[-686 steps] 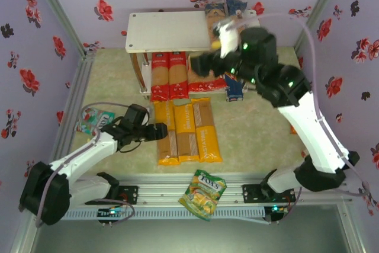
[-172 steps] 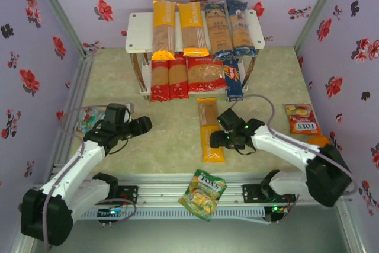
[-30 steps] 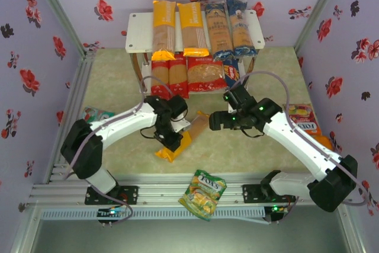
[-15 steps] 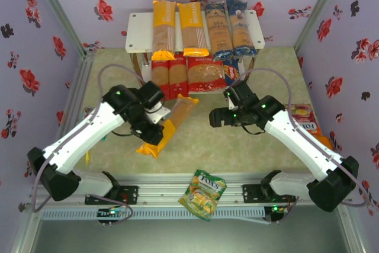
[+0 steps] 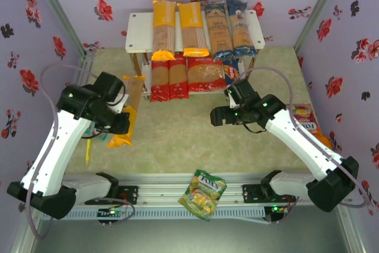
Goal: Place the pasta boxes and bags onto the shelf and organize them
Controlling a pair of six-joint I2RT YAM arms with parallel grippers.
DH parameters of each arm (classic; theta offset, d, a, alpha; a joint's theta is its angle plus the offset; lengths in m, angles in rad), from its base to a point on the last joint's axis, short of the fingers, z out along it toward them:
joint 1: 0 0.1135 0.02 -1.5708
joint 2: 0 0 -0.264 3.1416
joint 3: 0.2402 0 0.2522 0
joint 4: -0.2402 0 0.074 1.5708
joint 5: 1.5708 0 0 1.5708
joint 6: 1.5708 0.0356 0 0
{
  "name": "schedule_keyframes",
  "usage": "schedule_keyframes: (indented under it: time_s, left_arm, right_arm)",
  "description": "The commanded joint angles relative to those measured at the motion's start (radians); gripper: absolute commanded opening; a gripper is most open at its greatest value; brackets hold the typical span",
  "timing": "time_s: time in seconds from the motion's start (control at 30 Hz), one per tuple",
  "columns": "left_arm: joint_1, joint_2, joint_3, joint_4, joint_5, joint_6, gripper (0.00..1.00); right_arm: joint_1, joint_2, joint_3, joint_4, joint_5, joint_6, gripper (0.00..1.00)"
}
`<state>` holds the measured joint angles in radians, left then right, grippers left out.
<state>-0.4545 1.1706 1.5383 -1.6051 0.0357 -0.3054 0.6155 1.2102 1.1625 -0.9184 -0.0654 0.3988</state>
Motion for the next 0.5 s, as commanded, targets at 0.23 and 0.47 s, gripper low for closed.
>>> schedule_keyframes:
  time_s: [0.23,0.47]
  left_arm:
    - [0.087,-0.006,0.271,-0.156,-0.16,0.027,0.0]
    - [0.151,0.068,0.433,-0.171,-0.167,0.088,0.0]
  right_arm:
    - [-0.028,0.038,0.049,0.003,-0.048,-0.077,0.95]
    - [-0.043,0.077,0.087,0.01,-0.074,-0.112,0.95]
